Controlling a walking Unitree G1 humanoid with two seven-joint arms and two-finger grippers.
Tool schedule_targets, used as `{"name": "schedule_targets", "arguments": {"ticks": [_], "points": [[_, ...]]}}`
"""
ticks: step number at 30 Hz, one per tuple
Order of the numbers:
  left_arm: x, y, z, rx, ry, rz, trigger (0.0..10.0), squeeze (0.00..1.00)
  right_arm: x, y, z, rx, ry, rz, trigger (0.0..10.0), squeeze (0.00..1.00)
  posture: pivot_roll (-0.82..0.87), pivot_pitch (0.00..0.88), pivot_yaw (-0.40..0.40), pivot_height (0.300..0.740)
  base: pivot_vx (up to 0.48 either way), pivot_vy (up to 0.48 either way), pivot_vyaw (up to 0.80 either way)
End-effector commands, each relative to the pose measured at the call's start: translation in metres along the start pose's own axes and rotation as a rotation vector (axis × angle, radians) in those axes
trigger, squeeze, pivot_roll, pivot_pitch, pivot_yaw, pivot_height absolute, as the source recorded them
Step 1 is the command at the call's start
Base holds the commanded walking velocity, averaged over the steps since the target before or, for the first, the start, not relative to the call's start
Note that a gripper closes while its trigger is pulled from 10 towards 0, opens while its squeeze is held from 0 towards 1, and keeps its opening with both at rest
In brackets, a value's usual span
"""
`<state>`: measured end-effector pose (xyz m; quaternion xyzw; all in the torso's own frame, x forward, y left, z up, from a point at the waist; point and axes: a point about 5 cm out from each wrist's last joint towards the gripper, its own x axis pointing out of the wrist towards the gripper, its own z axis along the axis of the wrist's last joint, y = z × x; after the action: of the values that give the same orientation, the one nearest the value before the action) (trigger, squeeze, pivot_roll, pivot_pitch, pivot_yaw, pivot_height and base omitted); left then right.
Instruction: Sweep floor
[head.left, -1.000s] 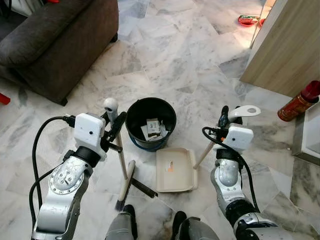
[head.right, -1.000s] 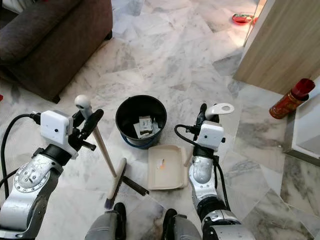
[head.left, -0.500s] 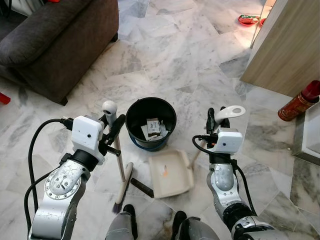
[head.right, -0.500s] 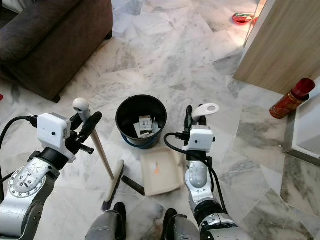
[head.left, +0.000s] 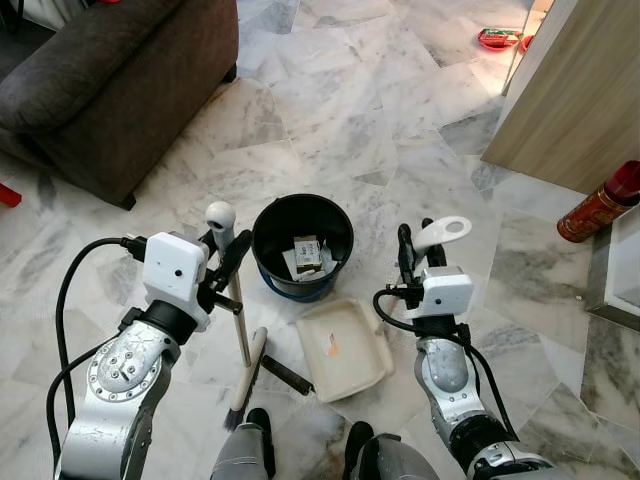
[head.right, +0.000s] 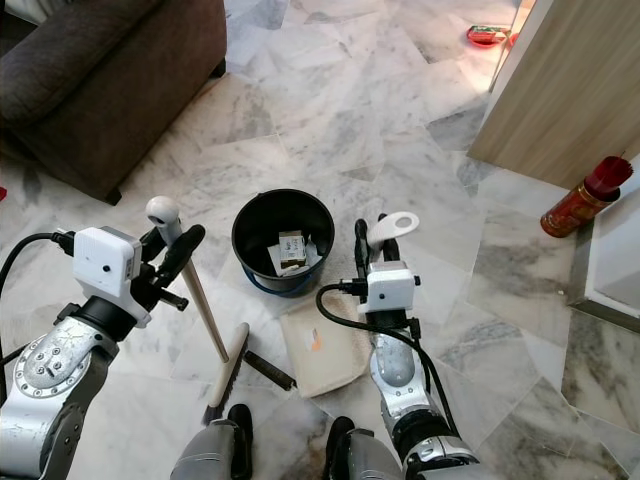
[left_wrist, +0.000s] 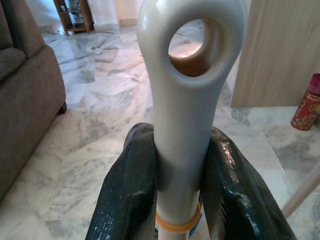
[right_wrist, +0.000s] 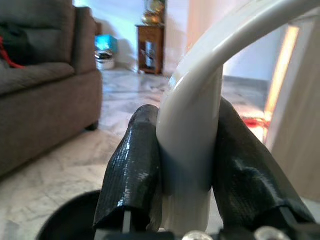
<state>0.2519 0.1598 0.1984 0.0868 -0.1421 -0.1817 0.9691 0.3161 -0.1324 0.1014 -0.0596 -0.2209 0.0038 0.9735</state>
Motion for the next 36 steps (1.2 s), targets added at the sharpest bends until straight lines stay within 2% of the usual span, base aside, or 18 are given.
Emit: {"name": "schedule_targets", "arguments": {"ticks": [1,4,6,15,25,36], "points": [[0.000,0.001,-0.001,0.003,-0.010,0.018,10.0,0.00,-0.001,-0.010,-0.001,0.006,0.009,-0.065,10.0,0.00,0.37,0.312,-0.017,0.740,0.000,0.000,0.00],[0.004,0.002,-0.007,-0.005,-0.010,0.045,10.0,0.00,0.006,-0.023,0.007,0.029,-0.042,-0.119,10.0,0.00,0.36,0.284,-0.024,0.740,0.000,0.000,0.00],[0.009,0.001,-0.007,-0.011,-0.025,0.049,10.0,0.00,0.012,-0.032,0.013,-0.004,-0.078,-0.110,10.0,0.00,0.35,0.256,-0.031,0.740,0.000,0.000,0.00],[0.021,-0.003,-0.013,-0.029,-0.043,0.060,10.0,0.00,0.032,-0.051,0.029,-0.017,-0.145,-0.153,10.0,0.00,0.30,0.185,-0.059,0.740,0.000,0.000,0.00],[0.028,-0.008,-0.020,-0.053,-0.067,0.082,10.0,0.00,0.024,-0.057,0.023,-0.017,-0.102,-0.157,10.0,0.00,0.27,0.155,-0.070,0.740,0.000,0.000,0.00],[0.031,-0.013,-0.023,-0.057,-0.085,0.088,10.0,0.00,0.023,-0.063,0.020,0.001,-0.059,-0.190,10.0,0.00,0.26,0.139,-0.077,0.740,0.000,0.000,0.00]]}}
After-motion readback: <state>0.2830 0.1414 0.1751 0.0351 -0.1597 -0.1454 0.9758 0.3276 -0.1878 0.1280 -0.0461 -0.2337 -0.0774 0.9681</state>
